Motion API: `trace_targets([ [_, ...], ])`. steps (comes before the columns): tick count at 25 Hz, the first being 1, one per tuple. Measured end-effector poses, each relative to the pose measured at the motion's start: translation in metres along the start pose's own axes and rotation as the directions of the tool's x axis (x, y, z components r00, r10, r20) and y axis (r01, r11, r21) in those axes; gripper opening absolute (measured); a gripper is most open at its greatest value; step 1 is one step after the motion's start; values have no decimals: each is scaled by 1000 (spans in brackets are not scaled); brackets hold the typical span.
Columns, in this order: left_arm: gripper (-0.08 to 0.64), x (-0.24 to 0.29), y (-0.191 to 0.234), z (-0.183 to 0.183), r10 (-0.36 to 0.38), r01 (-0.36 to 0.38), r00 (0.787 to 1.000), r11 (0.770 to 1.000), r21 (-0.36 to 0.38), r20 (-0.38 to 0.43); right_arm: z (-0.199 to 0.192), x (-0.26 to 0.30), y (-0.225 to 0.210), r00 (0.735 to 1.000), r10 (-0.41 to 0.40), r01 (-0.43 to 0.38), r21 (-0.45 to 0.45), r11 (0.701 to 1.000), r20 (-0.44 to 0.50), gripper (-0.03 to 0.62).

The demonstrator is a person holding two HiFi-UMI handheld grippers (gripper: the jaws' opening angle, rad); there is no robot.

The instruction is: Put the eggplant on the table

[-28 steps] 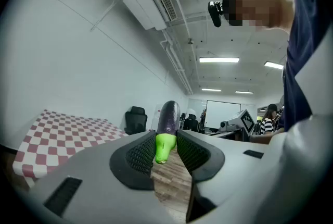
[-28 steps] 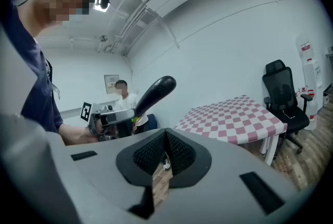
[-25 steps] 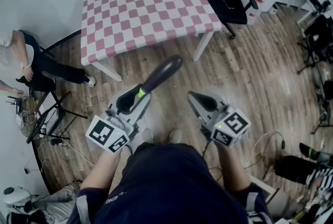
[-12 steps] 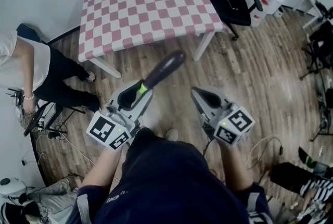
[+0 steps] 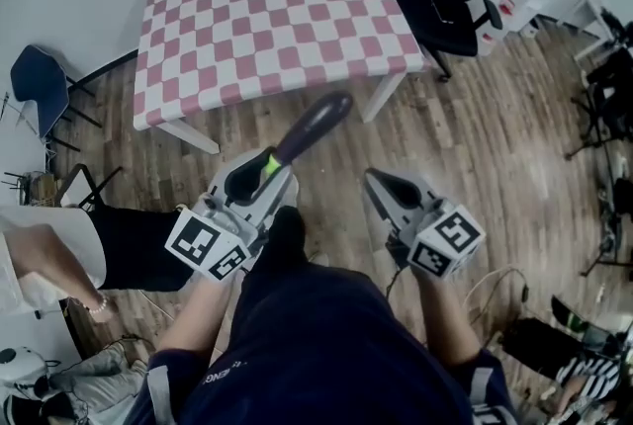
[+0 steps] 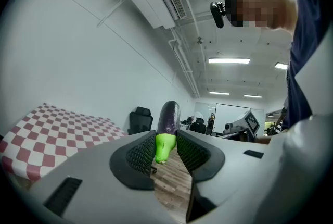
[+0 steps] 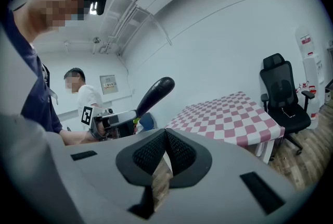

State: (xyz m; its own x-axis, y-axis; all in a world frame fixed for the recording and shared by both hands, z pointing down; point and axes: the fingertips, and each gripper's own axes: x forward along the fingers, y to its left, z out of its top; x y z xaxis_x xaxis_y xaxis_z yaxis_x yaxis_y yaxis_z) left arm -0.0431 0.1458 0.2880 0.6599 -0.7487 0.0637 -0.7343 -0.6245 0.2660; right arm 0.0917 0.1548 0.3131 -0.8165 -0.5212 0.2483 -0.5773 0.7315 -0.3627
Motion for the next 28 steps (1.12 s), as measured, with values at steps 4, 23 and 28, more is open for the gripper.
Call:
trace_targets([
  [4,146,40,45,-13,-11,11,1000,1000,-13,3,-1,33,-47,1000,-24,24,13,1000,-9,15],
  [23,146,107,196,-21,-44,45,997,999,14,-67,21,163,-115,995,-83,85,38,996,-53,15],
  [28,146,128,236,-22,-28,29,996,1000,1,-87,29,194,-135,993,-85,90,53,995,-85,15],
])
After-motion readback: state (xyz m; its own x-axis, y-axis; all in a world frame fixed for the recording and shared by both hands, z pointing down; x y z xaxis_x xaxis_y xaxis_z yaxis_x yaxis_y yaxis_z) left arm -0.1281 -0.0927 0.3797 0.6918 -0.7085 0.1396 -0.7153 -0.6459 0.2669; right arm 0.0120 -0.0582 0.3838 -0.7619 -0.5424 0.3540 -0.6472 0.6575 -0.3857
